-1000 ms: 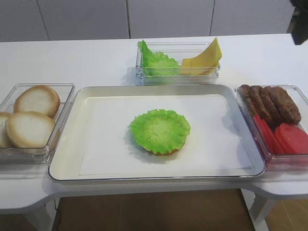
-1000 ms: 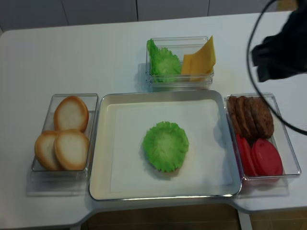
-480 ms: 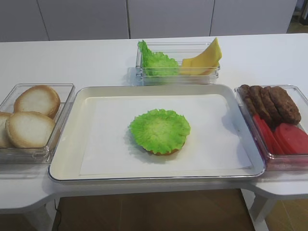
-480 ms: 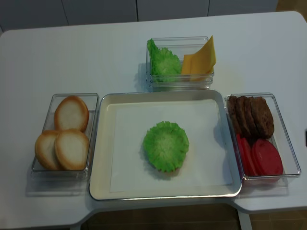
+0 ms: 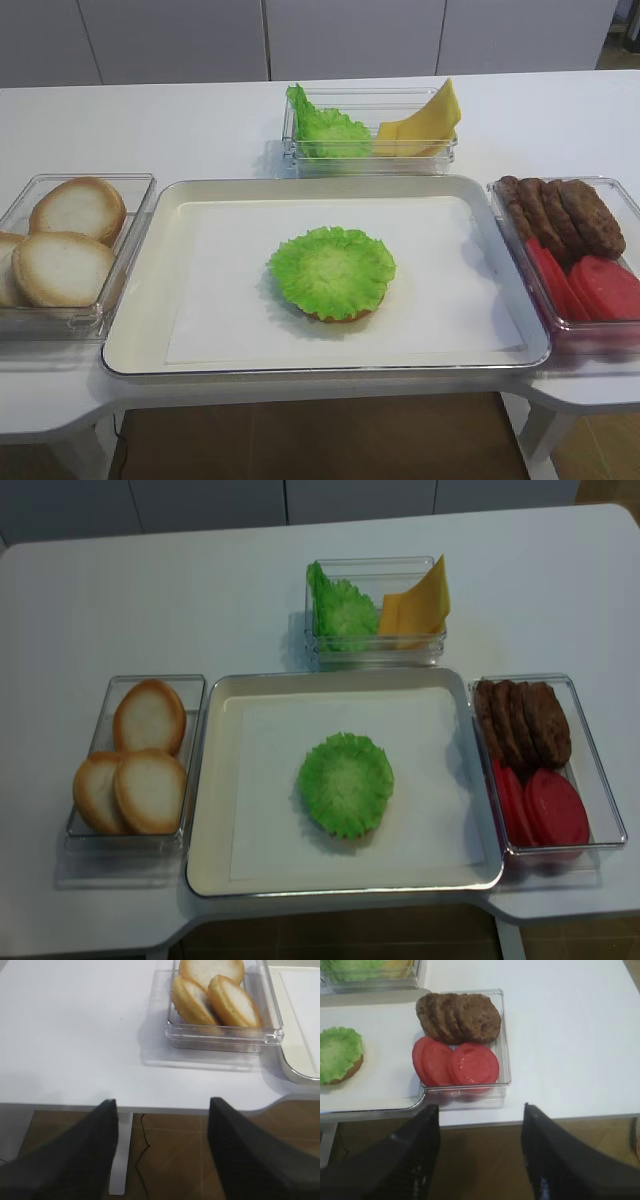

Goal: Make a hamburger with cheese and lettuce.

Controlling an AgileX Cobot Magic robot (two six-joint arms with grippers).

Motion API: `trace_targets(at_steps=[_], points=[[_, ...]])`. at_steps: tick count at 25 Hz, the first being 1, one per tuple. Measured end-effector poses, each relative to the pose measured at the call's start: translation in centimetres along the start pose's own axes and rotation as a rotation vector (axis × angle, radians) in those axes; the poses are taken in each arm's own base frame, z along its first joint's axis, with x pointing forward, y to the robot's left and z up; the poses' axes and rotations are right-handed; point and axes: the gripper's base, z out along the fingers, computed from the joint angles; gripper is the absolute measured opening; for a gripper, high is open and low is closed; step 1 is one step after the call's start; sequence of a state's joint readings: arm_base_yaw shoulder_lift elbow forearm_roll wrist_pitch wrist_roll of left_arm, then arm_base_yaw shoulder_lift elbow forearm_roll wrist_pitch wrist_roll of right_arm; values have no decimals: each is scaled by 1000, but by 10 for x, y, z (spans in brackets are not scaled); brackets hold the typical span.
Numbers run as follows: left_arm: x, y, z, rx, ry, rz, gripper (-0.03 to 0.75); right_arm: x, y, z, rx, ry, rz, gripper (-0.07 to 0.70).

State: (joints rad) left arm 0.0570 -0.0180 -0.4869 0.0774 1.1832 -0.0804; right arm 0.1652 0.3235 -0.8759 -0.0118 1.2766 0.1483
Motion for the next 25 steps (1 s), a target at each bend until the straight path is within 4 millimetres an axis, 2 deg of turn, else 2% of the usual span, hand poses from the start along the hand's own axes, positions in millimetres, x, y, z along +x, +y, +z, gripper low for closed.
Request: trace_targets(at_steps=[4, 11, 18, 25], points=[[0, 0, 0, 0, 0, 0, 427, 20, -3, -17, -11, -92, -8, 395], [0, 0, 0, 0, 0, 0, 427, 59, -8, -19, -35, -167, -10, 396], [0, 0, 0, 0, 0, 0, 427, 79, -5, 6, -85, -88, 1, 395], [0, 0, 0, 0, 0, 0, 427, 85, -3, 36, -108, -80, -81, 396]])
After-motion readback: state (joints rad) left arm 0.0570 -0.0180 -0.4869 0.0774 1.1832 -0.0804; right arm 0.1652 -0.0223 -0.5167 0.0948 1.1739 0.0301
